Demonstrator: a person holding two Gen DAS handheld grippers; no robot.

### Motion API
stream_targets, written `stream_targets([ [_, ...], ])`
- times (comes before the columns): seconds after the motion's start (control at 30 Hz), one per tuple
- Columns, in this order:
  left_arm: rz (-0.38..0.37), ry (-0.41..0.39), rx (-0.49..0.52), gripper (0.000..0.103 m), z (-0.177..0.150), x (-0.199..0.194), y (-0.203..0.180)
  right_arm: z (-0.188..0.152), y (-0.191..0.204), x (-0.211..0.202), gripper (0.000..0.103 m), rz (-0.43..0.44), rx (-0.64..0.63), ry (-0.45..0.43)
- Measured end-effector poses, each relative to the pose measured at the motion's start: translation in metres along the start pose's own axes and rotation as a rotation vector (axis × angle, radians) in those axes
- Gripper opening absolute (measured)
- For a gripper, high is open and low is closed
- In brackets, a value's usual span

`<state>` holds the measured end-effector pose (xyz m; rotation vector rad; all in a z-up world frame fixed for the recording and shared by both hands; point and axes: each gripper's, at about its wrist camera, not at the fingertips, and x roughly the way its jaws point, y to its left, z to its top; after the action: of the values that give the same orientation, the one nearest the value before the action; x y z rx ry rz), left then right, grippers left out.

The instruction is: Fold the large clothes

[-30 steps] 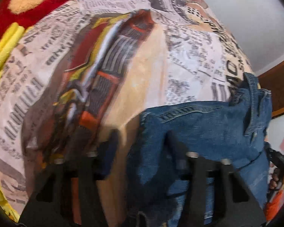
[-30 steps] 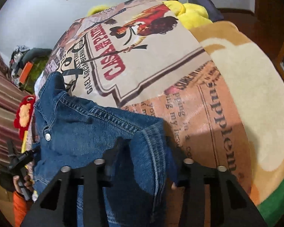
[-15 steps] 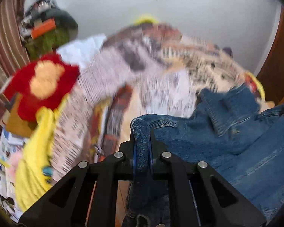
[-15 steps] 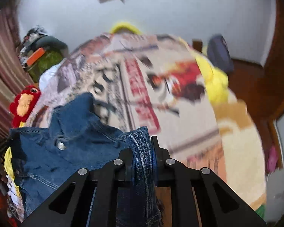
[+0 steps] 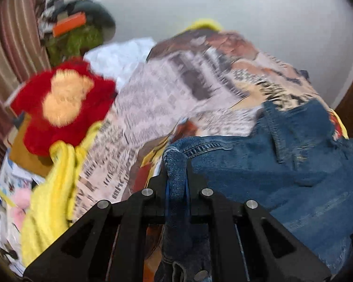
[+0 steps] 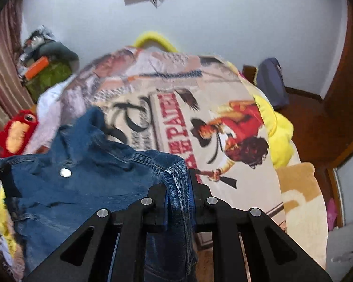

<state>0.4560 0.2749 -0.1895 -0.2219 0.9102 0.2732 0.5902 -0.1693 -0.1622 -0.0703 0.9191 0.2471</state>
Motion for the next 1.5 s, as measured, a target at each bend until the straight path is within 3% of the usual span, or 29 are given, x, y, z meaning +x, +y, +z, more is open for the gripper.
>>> stream_targets([
  [0.13, -0.015, 0.048, -0.028, 0.011, -0.006, 0.032, 0.008, -0.011, -0.010, 0.030, 0.011, -0.031, 0.004, 0.047],
  [0.3, 0.027, 0.098, 0.000, 0.014, -0.013, 0.060, 0.003, -0.029, -0.014, 0.064, 0.014, -0.071, -0.063, 0.123],
  [0.4, 0.030, 0.111, -0.001, 0.018, -0.017, 0.068, 0.004, -0.039, -0.010, 0.065, 0.020, -0.110, -0.117, 0.091],
  [0.43, 0.030, 0.111, 0.003, 0.018, -0.019, 0.069, 0.004, -0.042, -0.009, 0.063, 0.034, -0.134, -0.131, 0.079],
  [0.47, 0.031, 0.111, 0.010, 0.019, -0.019, 0.070, 0.004, -0.044, -0.009, 0.061, 0.057, -0.193, -0.141, 0.067],
  [0.53, 0.035, 0.117, 0.022, 0.019, -0.021, 0.070, 0.003, -0.044, -0.016, 0.059, 0.070, -0.244, -0.132, 0.049],
  [0.67, 0.039, 0.134, 0.038, 0.019, -0.022, 0.062, 0.001, -0.042, -0.042, 0.052, 0.070, -0.109, -0.008, 0.110],
  [0.8, 0.053, 0.122, 0.055, 0.020, -0.023, 0.040, -0.001, -0.040, -0.048, 0.022, 0.070, -0.043, 0.058, 0.074],
  [1.07, 0.016, 0.052, 0.090, 0.034, -0.031, -0.032, -0.008, -0.039, -0.028, -0.069, 0.070, 0.013, 0.001, -0.033],
  [1.3, -0.029, -0.025, 0.107, 0.040, -0.044, -0.105, -0.014, -0.059, -0.010, -0.148, 0.070, 0.094, -0.018, -0.104],
  [1.5, -0.043, -0.089, 0.149, 0.063, -0.069, -0.161, -0.012, -0.092, 0.006, -0.204, 0.071, 0.107, -0.087, -0.142],
])
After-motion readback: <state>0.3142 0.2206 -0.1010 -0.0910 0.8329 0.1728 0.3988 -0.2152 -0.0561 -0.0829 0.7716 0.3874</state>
